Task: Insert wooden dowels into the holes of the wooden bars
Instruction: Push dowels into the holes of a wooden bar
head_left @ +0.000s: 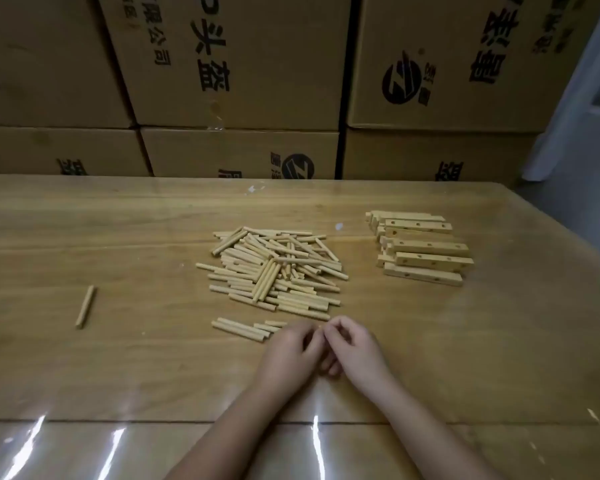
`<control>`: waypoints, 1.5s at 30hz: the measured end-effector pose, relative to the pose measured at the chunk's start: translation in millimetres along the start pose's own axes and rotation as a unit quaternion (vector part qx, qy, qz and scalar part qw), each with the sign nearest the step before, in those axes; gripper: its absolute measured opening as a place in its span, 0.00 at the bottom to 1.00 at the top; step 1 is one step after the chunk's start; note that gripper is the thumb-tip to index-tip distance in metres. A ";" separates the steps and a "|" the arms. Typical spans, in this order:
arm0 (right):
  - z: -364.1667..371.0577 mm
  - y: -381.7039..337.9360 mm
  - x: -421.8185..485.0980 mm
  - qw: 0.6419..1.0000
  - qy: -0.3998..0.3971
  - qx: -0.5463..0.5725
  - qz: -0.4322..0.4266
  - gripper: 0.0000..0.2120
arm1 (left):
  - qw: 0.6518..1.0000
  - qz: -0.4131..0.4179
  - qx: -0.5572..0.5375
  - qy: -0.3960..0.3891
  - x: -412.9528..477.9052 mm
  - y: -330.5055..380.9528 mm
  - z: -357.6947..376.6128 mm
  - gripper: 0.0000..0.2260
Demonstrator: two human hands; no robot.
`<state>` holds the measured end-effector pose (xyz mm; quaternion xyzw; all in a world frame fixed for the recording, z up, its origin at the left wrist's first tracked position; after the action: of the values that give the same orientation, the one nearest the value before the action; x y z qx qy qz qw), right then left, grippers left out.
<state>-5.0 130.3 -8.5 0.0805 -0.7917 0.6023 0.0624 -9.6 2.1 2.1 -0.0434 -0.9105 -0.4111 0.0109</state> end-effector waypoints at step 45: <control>-110.9 4.2 94.0 0.973 0.200 -0.116 0.014 0.07 | 0.991 0.017 -0.133 0.001 85.0 2.5 13.4 0.07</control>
<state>-97.7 233.3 35.5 -0.0603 -0.8289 0.5106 0.2204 -93.8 19.7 -0.1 -0.0594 -0.8466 -0.5287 0.0134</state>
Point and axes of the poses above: each hand's wrist, its own x-axis towards the middle knuckle, its own z-axis out of the palm, y = z × x, the point moved 1 cm from there along x, towards the middle knuckle, and after that the axes turned 12 degrees about -z, right-handed, at the moved point
